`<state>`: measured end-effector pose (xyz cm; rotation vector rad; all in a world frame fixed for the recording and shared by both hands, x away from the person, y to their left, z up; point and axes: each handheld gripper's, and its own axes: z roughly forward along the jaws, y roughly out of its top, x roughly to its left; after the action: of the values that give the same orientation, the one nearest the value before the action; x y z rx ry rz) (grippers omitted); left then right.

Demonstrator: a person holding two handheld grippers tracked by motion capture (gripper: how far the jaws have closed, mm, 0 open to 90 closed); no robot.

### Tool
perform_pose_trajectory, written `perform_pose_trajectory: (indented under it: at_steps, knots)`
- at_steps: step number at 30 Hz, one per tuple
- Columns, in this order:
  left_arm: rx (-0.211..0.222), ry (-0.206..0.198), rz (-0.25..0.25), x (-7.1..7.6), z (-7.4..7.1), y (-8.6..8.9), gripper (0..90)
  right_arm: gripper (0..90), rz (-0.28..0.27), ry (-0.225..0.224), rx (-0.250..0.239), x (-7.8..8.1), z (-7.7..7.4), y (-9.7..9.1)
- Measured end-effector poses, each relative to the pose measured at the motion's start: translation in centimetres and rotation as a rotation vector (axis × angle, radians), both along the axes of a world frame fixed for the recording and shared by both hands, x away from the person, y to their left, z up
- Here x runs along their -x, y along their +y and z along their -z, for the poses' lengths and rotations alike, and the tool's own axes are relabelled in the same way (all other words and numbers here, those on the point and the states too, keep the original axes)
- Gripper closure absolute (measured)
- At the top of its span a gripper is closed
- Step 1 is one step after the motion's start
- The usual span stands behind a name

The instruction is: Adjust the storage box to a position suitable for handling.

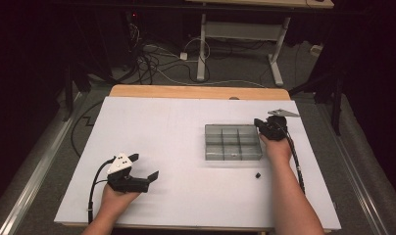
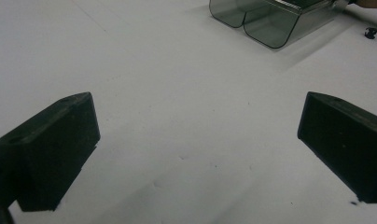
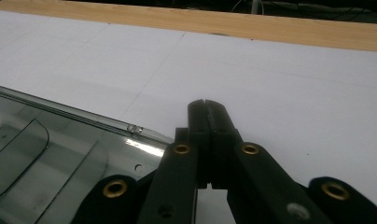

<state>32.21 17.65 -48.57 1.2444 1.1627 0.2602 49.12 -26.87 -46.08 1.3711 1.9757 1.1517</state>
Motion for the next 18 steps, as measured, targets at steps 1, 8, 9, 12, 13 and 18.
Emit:
perform_pose_trajectory:
  at_steps: [1,8,9,12,13,18]
  knots:
    - [0.000,0.001,0.000,0.0,0.0,0.0,0.0,90.0,-0.004,0.002,-0.001,0.0,0.0,0.0]
    - [0.000,0.000,-0.003,0.0,0.0,0.0,0.0,90.0,-0.053,0.015,0.002,0.5,-0.1,1.3]
    - [0.000,0.000,-0.004,0.0,0.0,0.0,0.0,90.0,-0.063,0.017,0.008,0.6,-0.1,1.7]
    - [0.002,-0.002,-0.003,0.0,0.0,0.0,0.0,90.0,-0.088,0.023,0.024,1.2,-0.2,2.8]
    - [0.003,-0.002,-0.003,0.0,0.0,0.0,0.0,90.0,-0.095,0.022,0.037,1.4,-0.3,3.2]
    - [0.006,-0.006,-0.002,0.1,0.0,0.1,0.0,90.0,-0.133,0.024,0.049,2.9,-0.3,4.8]
